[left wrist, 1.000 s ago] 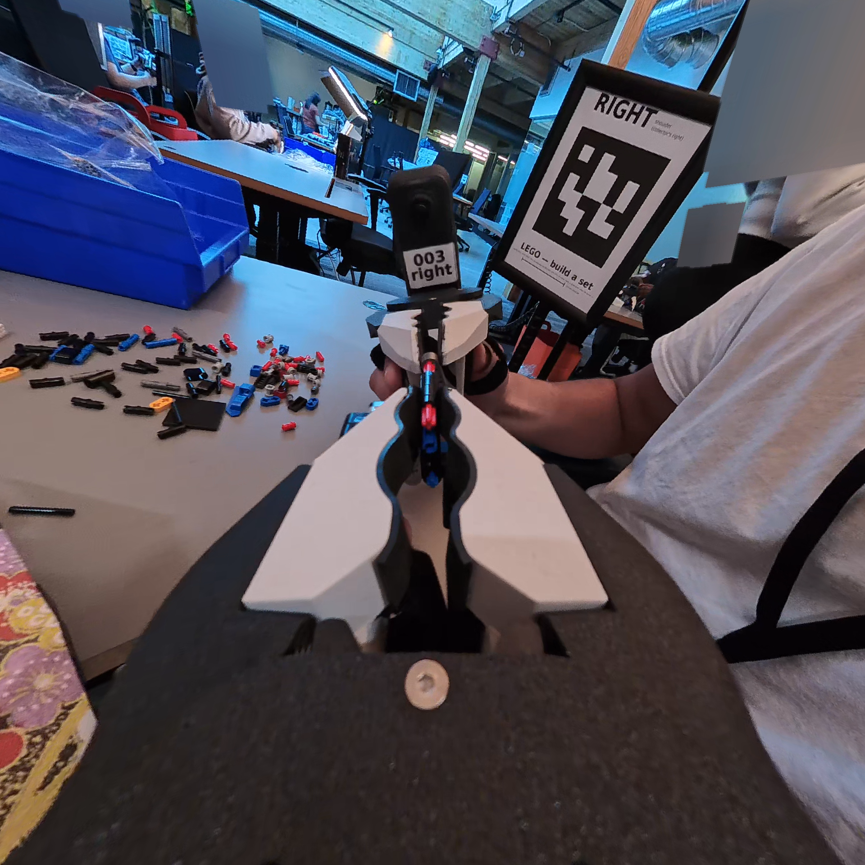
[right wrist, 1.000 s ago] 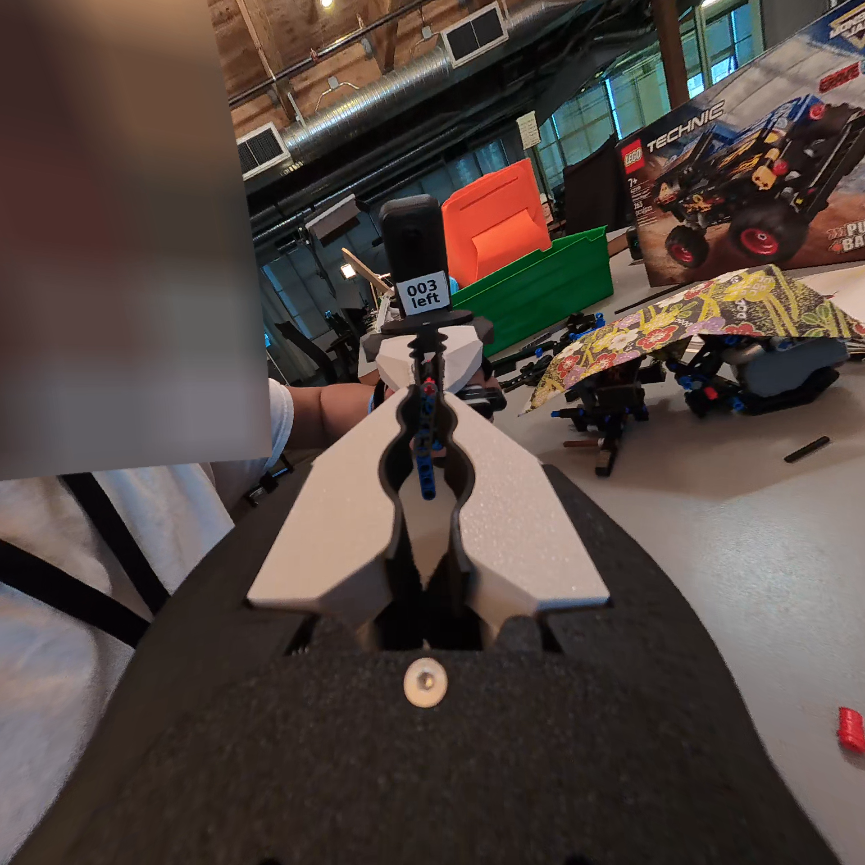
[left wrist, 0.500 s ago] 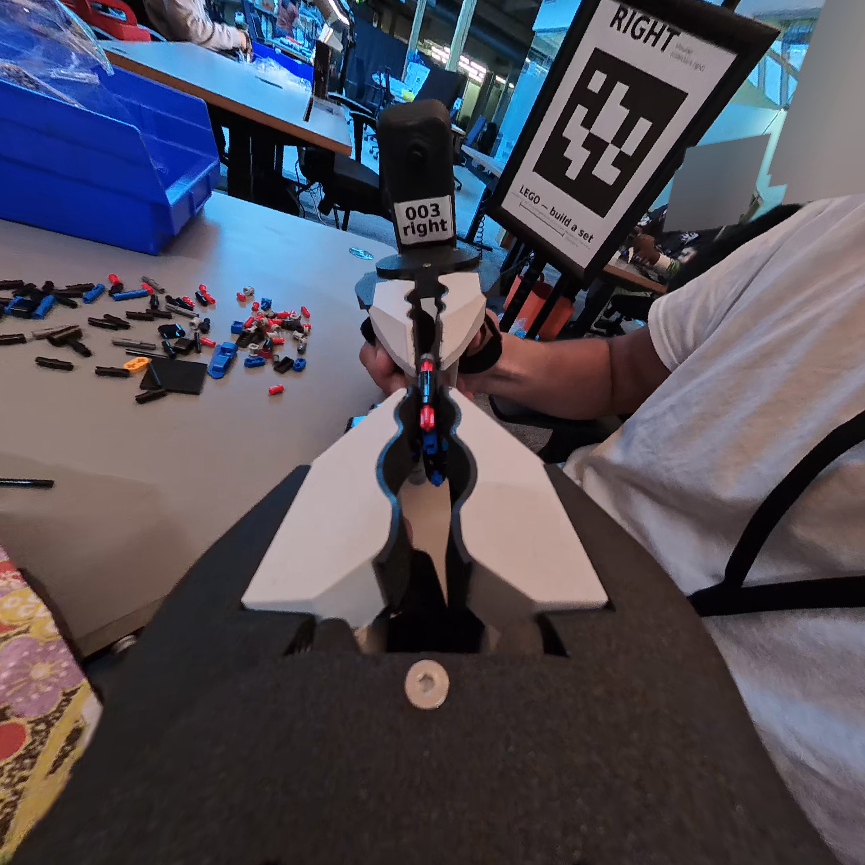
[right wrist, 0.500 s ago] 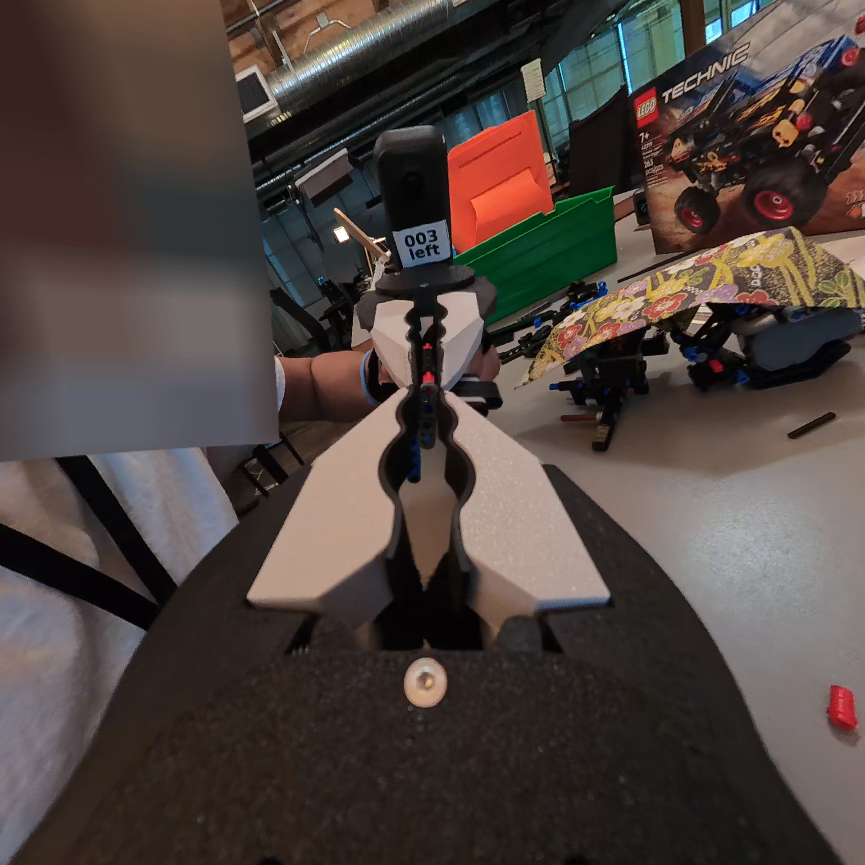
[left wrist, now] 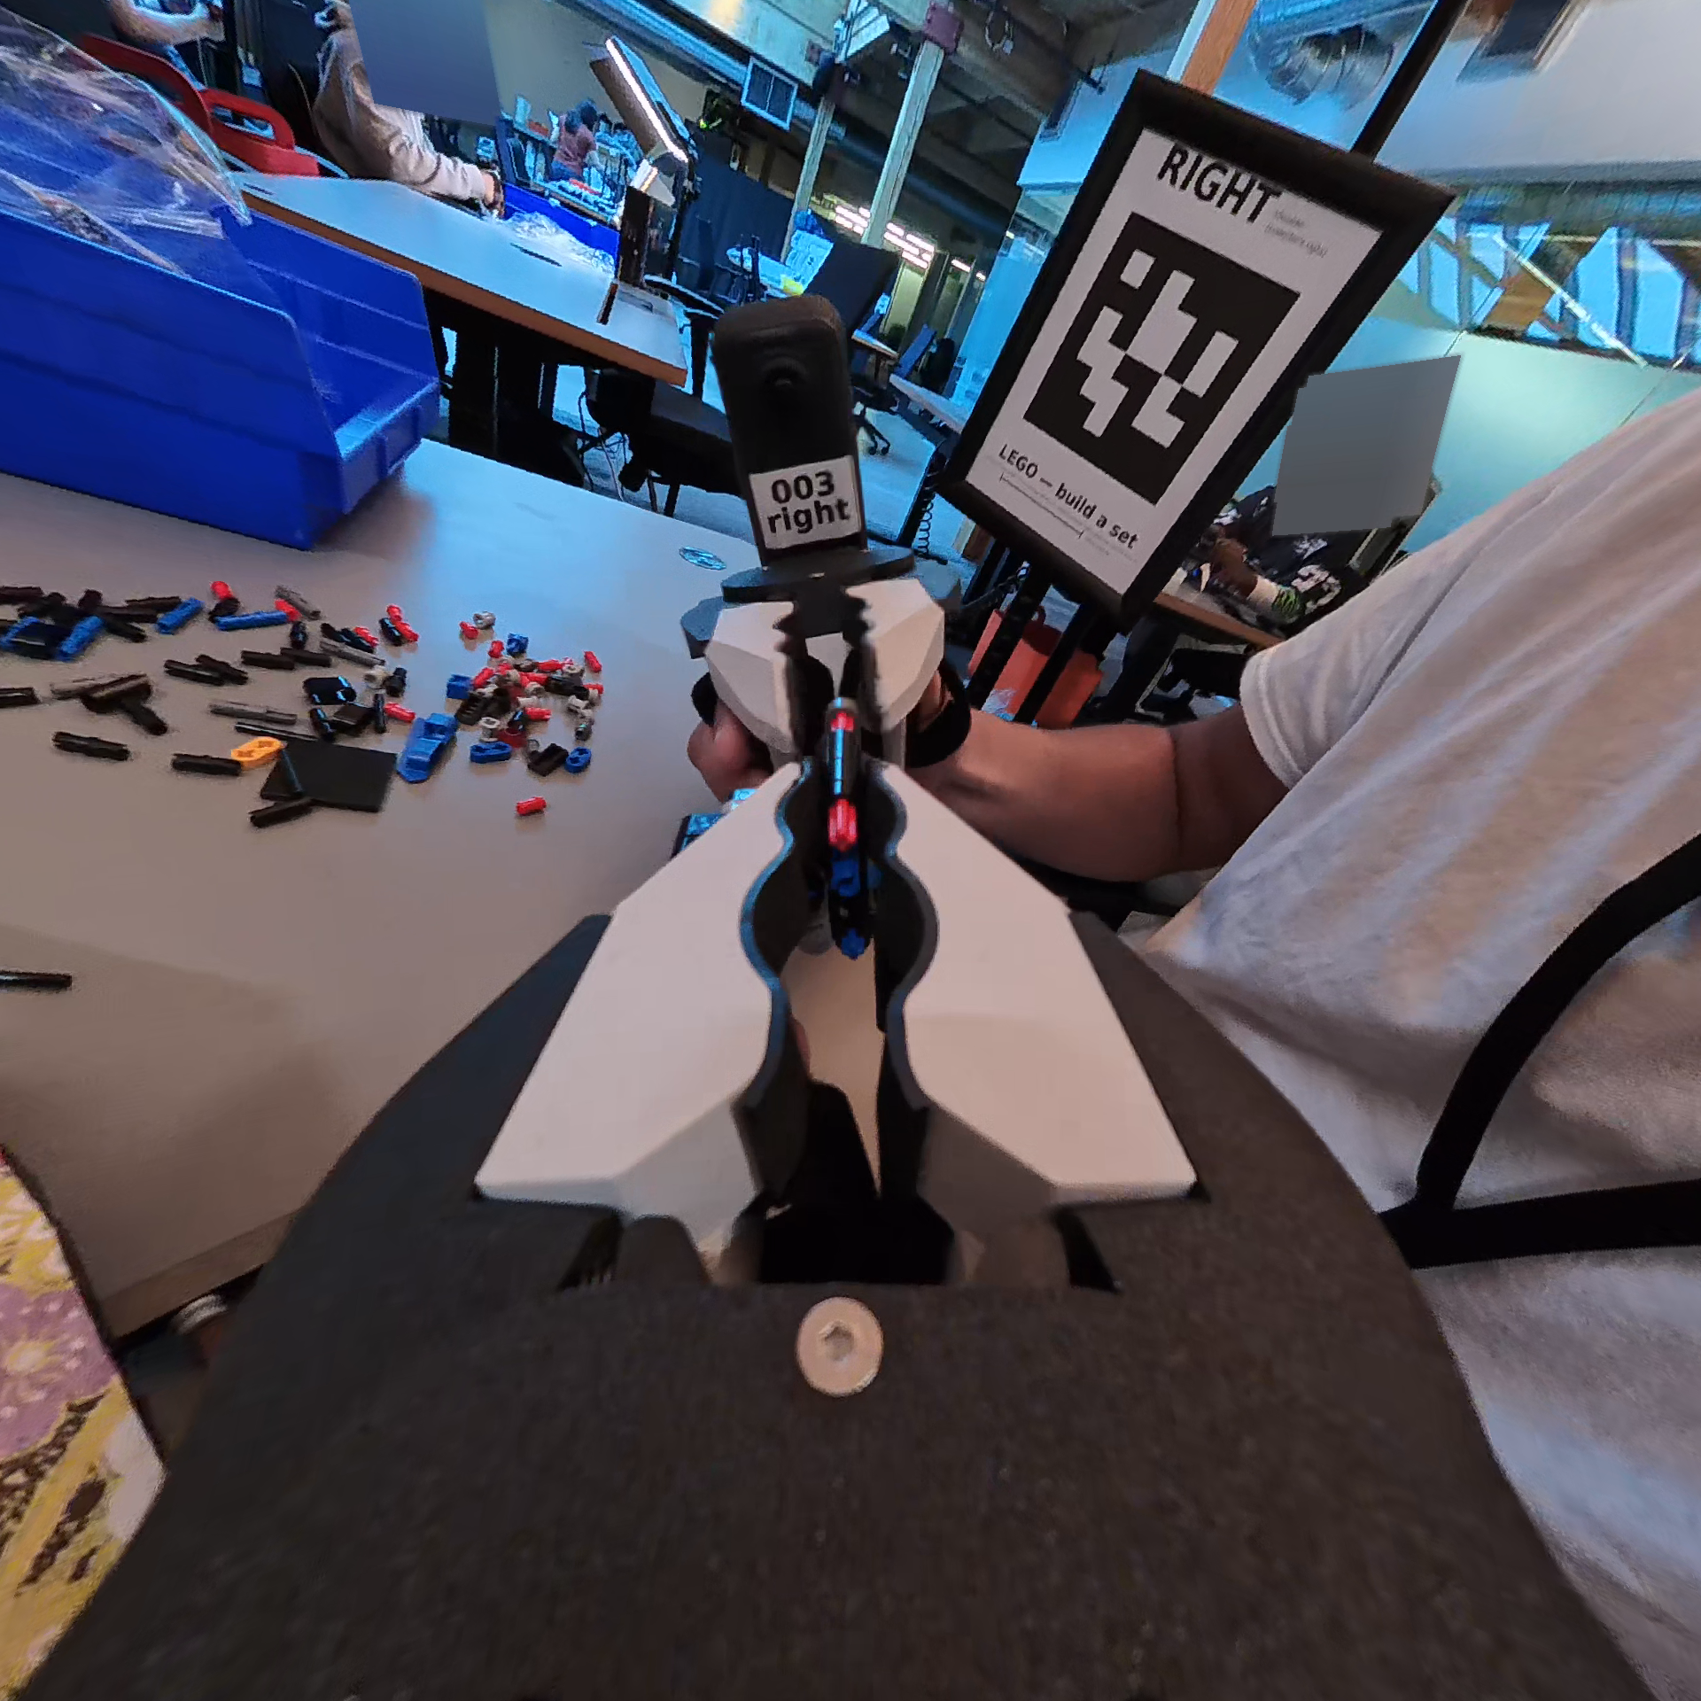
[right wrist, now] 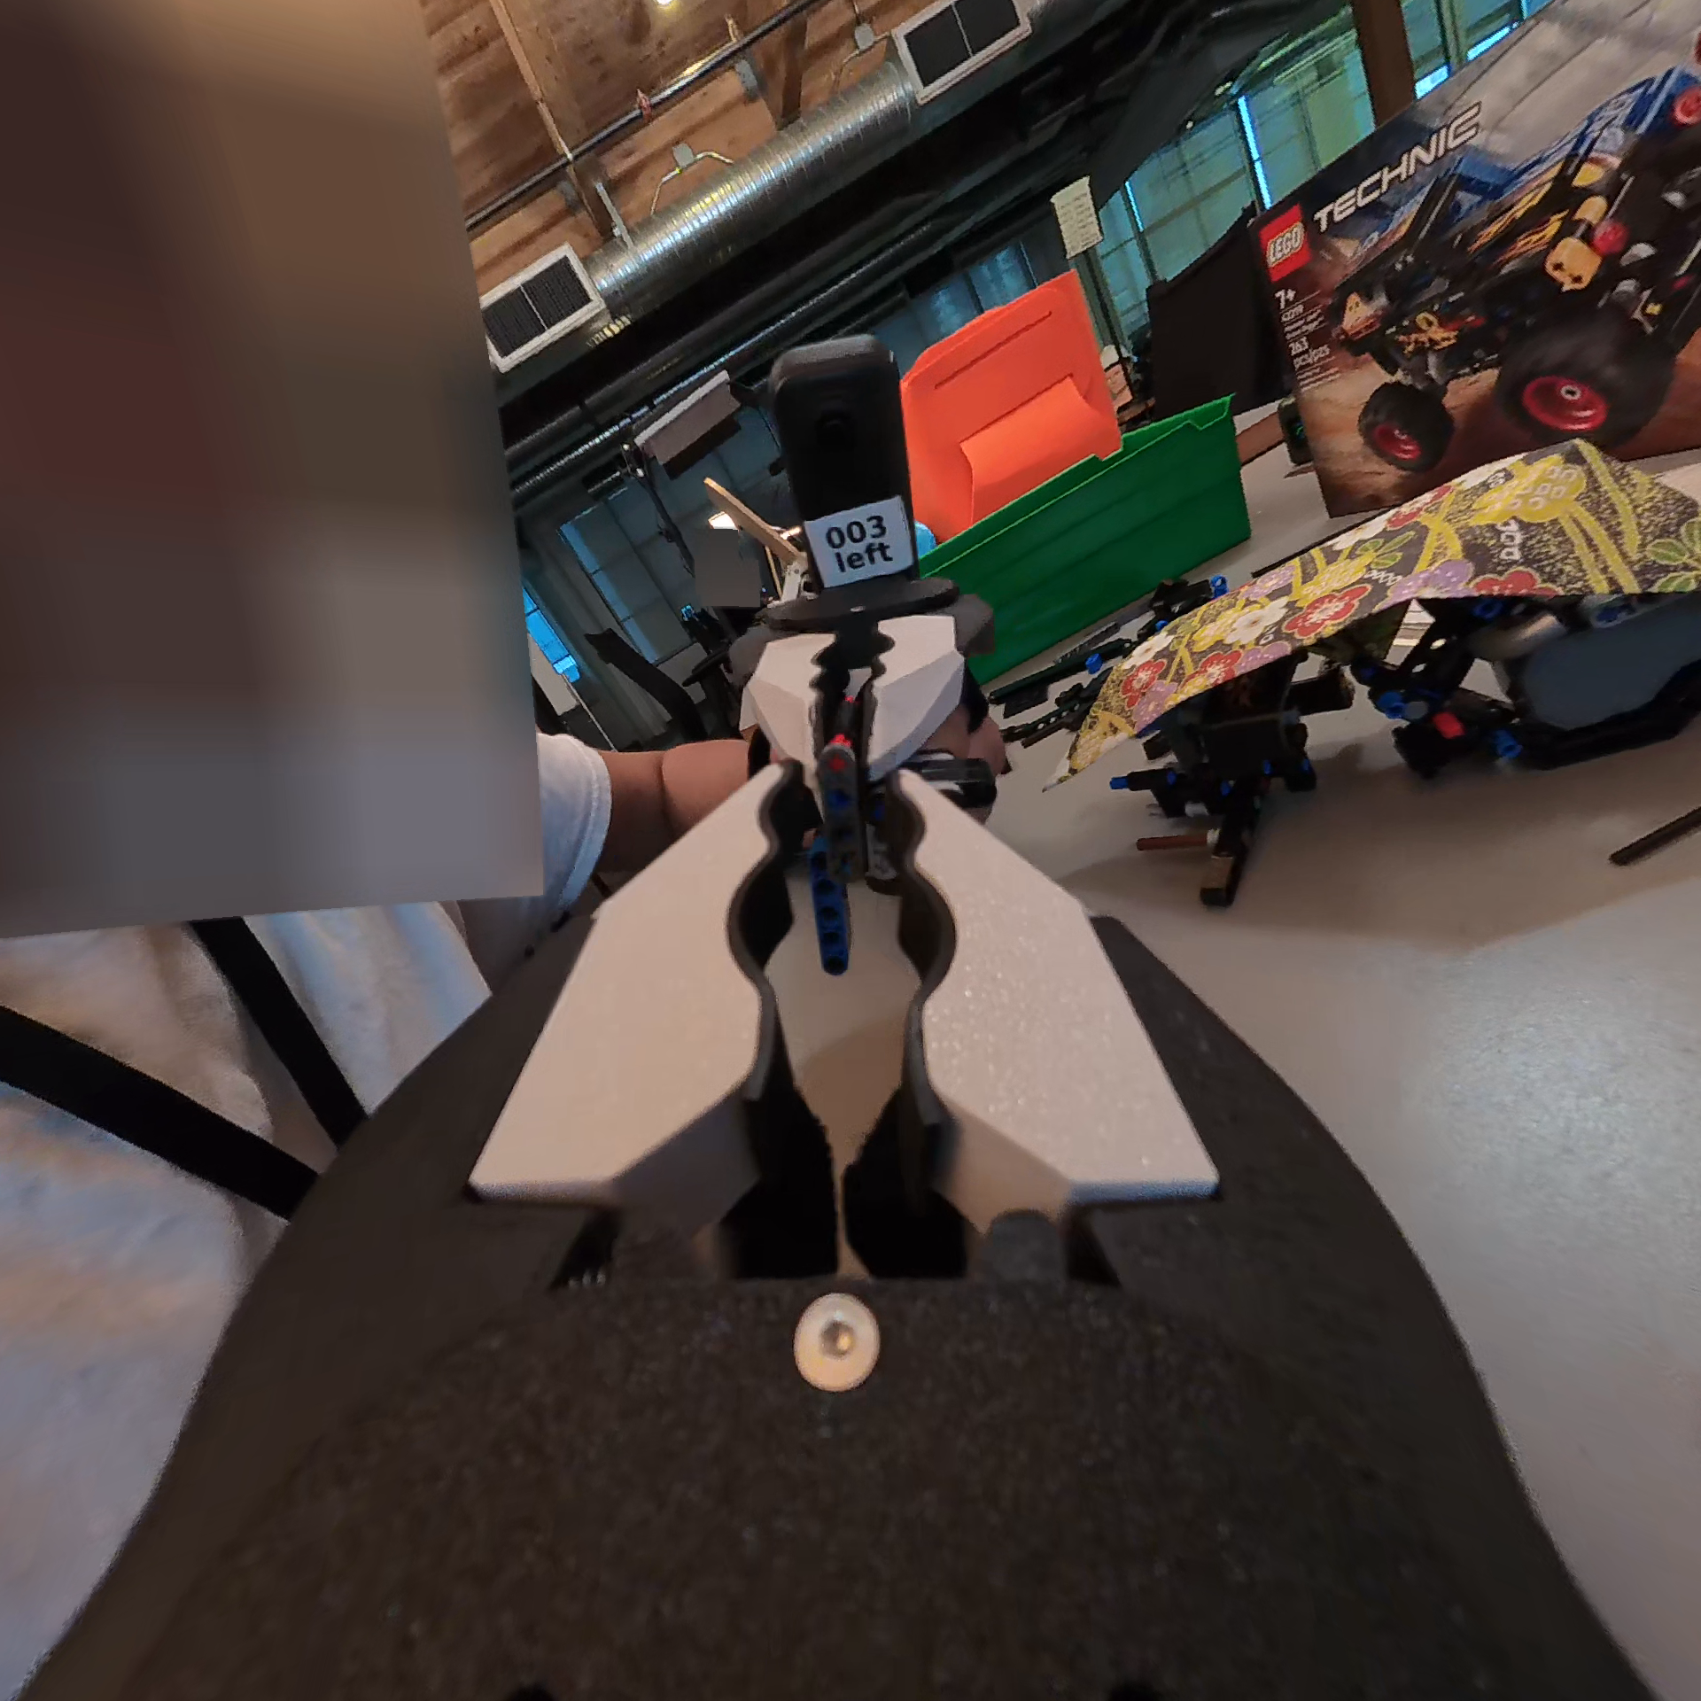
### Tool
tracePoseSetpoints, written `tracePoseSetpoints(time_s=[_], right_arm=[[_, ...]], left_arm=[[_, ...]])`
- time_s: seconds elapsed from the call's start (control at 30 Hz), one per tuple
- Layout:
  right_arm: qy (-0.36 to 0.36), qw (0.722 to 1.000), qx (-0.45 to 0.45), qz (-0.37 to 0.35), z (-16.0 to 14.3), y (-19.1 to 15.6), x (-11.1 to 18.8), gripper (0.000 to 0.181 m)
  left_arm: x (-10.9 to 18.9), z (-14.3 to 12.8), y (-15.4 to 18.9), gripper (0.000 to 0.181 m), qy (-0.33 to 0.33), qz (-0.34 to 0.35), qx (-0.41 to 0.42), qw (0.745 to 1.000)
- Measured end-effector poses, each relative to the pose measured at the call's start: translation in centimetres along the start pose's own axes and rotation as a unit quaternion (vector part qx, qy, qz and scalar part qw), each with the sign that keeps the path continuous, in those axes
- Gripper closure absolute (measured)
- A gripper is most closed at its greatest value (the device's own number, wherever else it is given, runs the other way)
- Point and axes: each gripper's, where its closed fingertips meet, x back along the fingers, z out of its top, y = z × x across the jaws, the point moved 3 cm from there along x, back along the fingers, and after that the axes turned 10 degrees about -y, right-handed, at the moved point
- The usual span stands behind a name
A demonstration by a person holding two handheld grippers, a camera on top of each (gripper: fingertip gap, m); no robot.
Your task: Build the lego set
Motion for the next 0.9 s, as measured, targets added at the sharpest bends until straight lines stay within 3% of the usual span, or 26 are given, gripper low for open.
tracePoseSetpoints(time_s=[0.33,0.9], right_arm=[[-0.033,0.997,0.061,-0.026,-0.76,-0.71,-0.71,0.175],[-0.028,0.998,0.046,-0.020,-0.80,-0.58,-0.31,0.176]], left_arm=[[-0.17,-0.02,0.51,0.177,0.003,-0.013,-0.001,1.000],[-0.53,-0.14,0.49,0.176,0.017,0.001,-0.012,1.000]])
